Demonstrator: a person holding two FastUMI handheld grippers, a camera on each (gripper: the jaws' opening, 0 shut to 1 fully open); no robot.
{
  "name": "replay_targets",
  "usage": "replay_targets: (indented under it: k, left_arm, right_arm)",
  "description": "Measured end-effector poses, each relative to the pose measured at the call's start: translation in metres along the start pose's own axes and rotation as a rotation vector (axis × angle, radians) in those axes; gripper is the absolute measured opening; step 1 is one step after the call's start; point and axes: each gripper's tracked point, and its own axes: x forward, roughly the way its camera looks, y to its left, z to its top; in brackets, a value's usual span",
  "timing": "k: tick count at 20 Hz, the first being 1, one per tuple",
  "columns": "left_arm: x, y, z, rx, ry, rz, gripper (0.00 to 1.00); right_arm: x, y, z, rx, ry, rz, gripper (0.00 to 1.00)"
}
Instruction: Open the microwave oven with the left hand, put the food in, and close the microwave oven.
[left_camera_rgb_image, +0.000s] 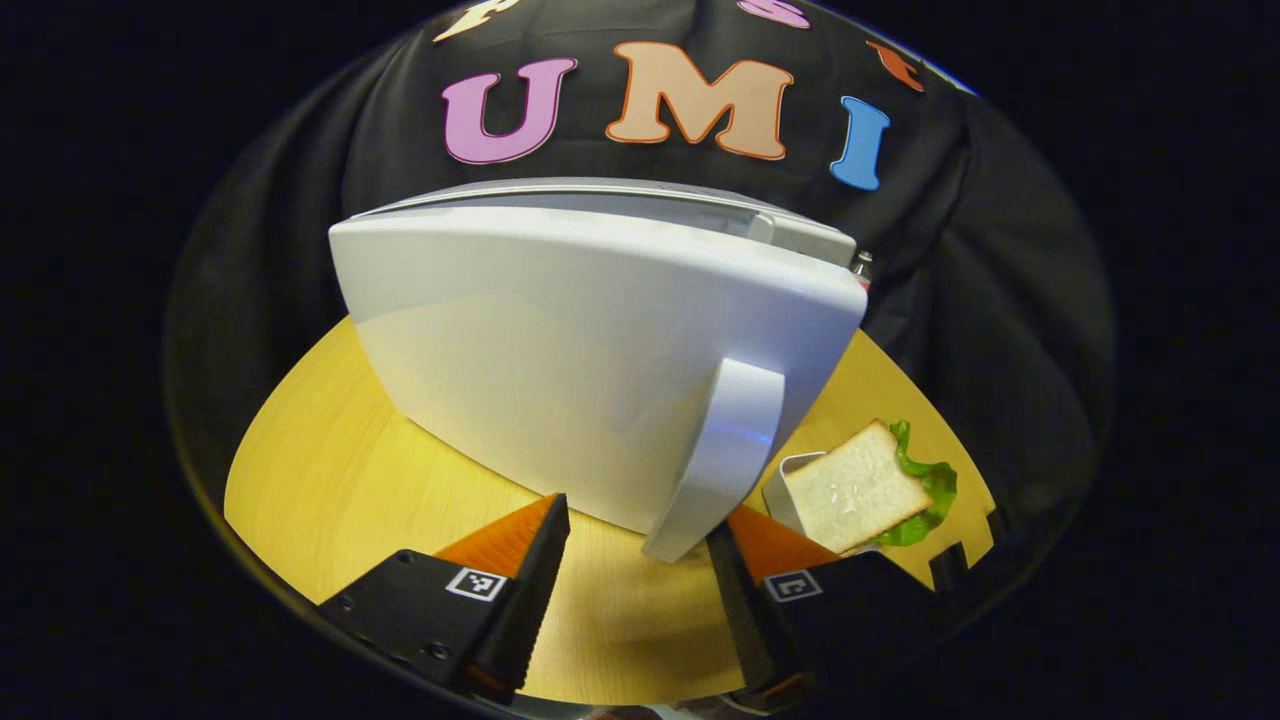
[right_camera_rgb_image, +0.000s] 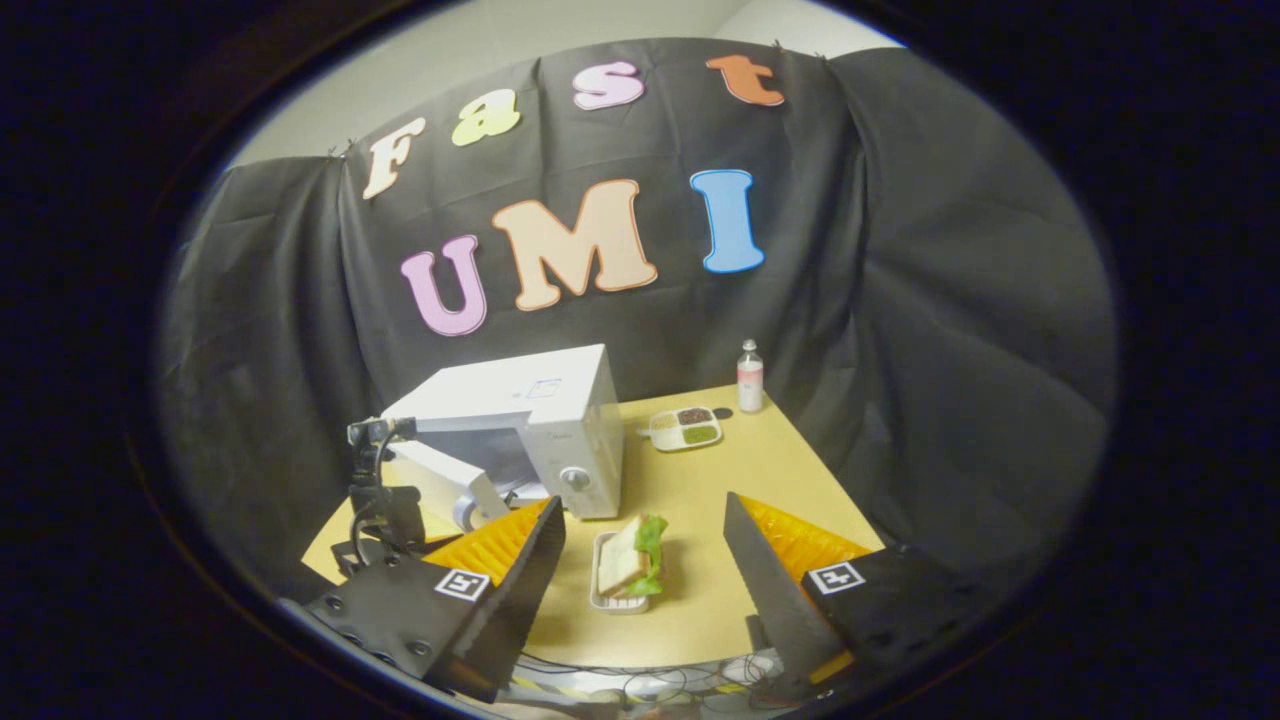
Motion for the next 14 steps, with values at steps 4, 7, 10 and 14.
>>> replay_targets:
  k: [4, 7, 10, 14]
  left_arm:
    - [-0.020, 0.018, -0.014, -0.043, 0.011, 0.024, 0.96]
    - [-0.038, 0.032, -0.026, -0.066, 0.017, 0.053, 0.99]
    - [-0.062, 0.051, -0.037, -0.104, 0.024, 0.093, 0.99]
    - [-0.095, 0.083, -0.050, -0.149, 0.021, 0.181, 0.99]
  right_arm:
    - [0.011, -0.001, -0.013, 0.011, 0.053, 0.022, 0.99]
    - [0.023, 0.000, -0.021, 0.002, 0.089, 0.053, 0.92]
    - [0.034, -0.004, -0.033, -0.051, 0.127, 0.068, 0.92]
    - [0.056, -0.003, -0.051, -0.100, 0.202, 0.113, 0.92]
